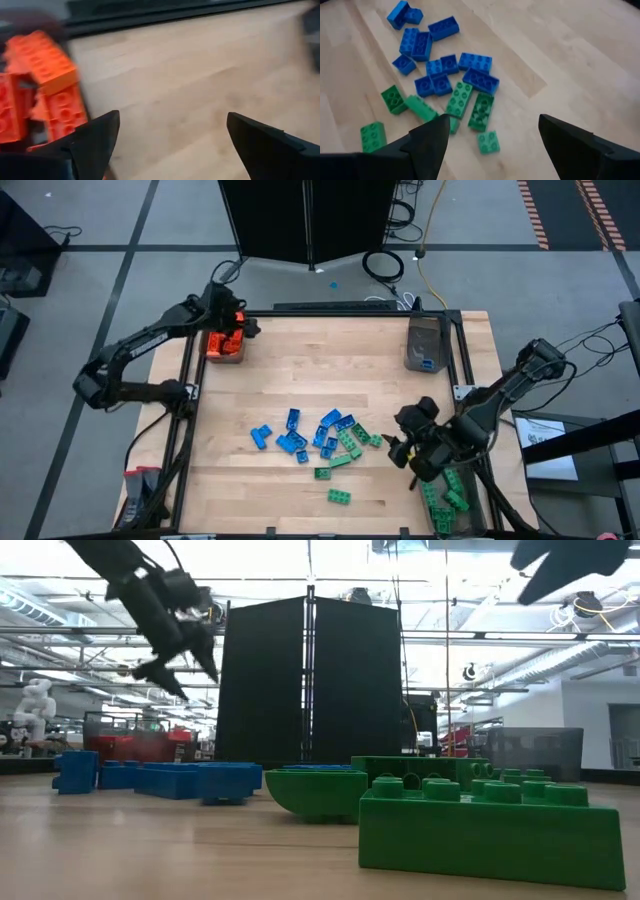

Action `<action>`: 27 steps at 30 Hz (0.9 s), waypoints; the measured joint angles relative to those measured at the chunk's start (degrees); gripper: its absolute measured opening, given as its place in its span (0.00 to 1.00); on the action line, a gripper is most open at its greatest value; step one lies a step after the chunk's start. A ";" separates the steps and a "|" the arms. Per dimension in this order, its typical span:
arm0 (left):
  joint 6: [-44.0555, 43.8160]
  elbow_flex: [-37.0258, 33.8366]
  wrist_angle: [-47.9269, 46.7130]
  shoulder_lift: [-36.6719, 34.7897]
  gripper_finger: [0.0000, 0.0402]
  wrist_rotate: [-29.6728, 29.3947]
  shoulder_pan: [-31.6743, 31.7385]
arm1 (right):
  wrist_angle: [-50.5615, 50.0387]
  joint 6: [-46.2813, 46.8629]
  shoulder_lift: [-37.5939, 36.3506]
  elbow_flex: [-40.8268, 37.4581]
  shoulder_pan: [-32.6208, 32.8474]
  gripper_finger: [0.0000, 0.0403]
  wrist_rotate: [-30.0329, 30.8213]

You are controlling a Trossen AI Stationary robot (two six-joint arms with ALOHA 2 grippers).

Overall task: Sort blocks
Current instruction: Put the green game piece into the bottom right black bin

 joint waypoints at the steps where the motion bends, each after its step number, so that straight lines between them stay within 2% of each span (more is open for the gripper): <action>1: 0.00 0.00 0.36 -1.54 0.92 1.26 -0.45 | 0.84 -1.60 0.16 0.00 -0.85 0.74 0.00; 6: 0.01 0.03 3.41 -8.40 0.93 9.16 -5.30 | 4.61 -6.08 2.16 0.01 -4.02 0.74 -2.94; 10: 0.09 0.07 8.17 -10.40 0.93 10.14 -13.75 | 7.28 -6.16 3.89 0.01 -4.11 0.74 -4.23; 18: -0.06 0.09 21.11 -5.29 0.93 10.03 -28.57 | 5.57 -7.92 12.35 0.02 -4.35 0.74 -12.43; 23: -0.09 0.09 24.64 -2.34 0.93 9.92 -32.40 | 1.71 -7.86 17.51 0.02 -4.35 0.74 -13.66; 27: -0.07 0.09 25.29 -1.10 0.93 9.88 -34.27 | 1.41 -8.57 18.21 0.02 -4.96 0.74 -15.04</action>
